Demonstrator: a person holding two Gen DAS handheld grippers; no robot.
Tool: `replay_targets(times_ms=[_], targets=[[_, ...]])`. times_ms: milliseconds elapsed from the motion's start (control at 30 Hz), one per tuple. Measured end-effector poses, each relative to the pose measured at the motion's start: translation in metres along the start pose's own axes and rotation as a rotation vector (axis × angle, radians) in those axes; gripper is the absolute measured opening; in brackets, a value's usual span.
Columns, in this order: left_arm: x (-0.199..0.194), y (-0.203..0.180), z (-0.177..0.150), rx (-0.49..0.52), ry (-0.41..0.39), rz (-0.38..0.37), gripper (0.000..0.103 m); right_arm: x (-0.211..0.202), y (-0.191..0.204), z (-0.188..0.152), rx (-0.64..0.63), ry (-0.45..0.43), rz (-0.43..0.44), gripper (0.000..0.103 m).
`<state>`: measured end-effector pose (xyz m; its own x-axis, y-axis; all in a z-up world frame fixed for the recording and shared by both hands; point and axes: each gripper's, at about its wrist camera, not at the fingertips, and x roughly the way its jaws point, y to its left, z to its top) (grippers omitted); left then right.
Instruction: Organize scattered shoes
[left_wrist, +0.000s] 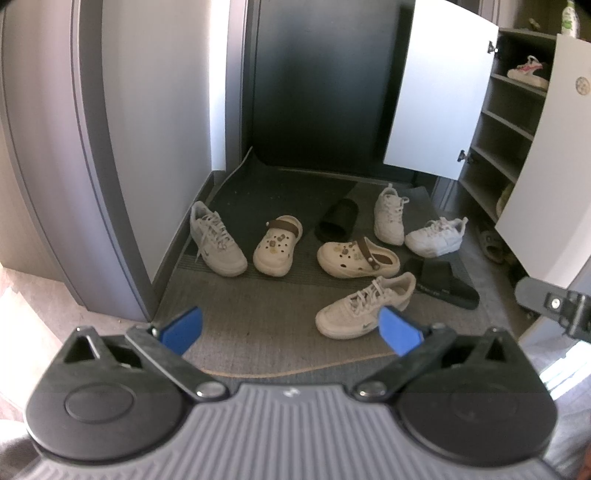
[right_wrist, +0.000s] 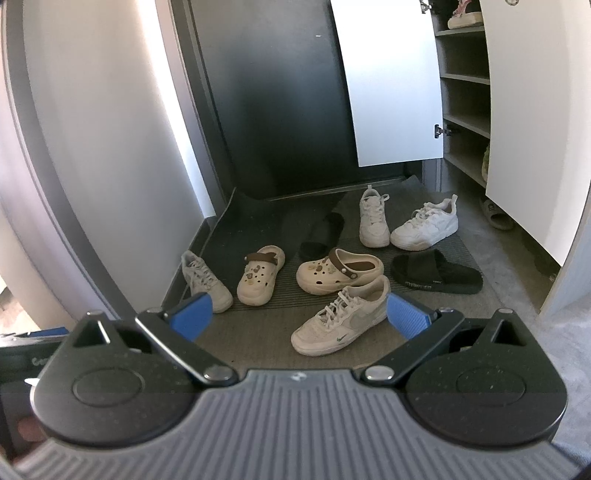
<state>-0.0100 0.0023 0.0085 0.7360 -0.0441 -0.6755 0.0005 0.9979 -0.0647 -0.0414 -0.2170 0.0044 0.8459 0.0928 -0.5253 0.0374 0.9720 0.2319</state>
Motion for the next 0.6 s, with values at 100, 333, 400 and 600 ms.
replay_targets(times_ms=[100,333,400,600], targets=[[0.000,-0.001,0.000,-0.001,0.004,-0.004,0.103,0.001,0.000,0.000,0.013,0.005,0.001,0.103],[0.003,0.005,-0.001,-0.015,0.011,-0.006,0.103,0.002,-0.002,0.000,0.016,0.008,0.004,0.103],[0.003,0.006,0.000,-0.025,0.013,-0.007,0.103,0.003,-0.002,0.000,0.023,0.010,0.003,0.103],[0.001,0.010,-0.002,-0.028,-0.009,-0.030,0.103,0.005,-0.002,0.000,0.033,0.003,-0.006,0.103]])
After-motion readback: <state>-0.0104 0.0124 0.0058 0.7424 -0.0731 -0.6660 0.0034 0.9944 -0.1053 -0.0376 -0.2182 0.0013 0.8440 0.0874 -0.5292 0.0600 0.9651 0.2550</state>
